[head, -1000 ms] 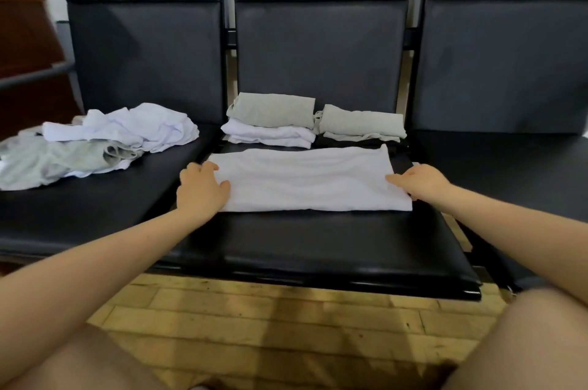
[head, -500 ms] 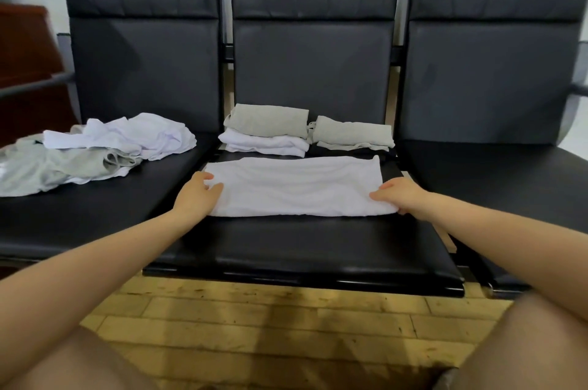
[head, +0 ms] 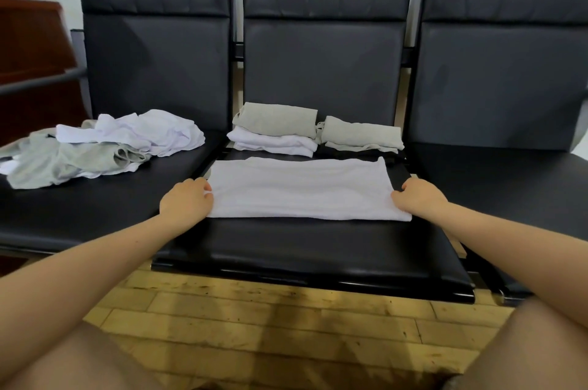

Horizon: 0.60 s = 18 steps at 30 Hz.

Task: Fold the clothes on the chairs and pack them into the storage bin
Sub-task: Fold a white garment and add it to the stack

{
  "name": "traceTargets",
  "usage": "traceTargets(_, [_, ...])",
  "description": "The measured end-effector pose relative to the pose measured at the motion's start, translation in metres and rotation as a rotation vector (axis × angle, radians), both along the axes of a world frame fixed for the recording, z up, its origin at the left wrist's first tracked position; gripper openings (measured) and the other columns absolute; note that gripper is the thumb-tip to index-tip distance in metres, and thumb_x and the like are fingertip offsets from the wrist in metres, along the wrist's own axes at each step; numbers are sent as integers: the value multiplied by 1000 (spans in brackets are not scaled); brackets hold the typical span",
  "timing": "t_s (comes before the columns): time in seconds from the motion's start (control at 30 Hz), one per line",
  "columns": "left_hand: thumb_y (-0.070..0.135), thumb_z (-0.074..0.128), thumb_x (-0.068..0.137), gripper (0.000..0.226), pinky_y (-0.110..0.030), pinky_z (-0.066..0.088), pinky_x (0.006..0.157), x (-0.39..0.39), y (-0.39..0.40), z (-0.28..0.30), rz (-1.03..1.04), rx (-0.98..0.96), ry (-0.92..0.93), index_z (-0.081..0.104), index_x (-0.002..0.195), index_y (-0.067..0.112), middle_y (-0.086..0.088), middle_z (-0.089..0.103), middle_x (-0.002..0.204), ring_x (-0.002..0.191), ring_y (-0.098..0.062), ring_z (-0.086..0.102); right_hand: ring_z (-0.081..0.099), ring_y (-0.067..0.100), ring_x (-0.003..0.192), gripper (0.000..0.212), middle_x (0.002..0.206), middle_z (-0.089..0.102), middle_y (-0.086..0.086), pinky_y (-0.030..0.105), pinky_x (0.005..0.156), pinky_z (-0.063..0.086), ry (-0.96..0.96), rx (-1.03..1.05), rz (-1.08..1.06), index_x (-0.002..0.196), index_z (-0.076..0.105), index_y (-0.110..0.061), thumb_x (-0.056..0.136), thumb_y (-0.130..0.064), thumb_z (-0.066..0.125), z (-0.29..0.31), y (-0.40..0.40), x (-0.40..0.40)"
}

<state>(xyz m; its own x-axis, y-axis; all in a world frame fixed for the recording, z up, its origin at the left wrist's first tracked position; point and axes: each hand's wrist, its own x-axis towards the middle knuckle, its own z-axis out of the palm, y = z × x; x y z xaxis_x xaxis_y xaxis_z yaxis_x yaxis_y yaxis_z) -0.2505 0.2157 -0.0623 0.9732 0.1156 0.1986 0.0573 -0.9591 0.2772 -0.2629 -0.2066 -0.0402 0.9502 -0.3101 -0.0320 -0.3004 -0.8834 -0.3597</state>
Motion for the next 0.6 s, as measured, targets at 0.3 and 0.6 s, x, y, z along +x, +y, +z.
traceTargets(0.3, [38, 53, 90, 31, -37, 39, 91, 8, -41, 8, -72, 101, -136, 64, 112, 20, -8, 52, 118, 112, -28, 48, 52, 23, 88, 36, 95, 56, 7, 30, 70, 41, 61, 158, -16, 95, 54, -5, 81, -33, 71, 8, 30, 23])
traceTargets(0.6, [49, 43, 95, 43, -34, 38, 99, 16, -59, -5, -260, 107, -24, 54, 131, 27, -2, 48, 130, 123, -22, 43, 45, 34, 125, 74, 144, 42, 15, 37, 98, 42, 75, 800, -232, 151, 23, -9, 89, -21, 61, 15, 51, 54])
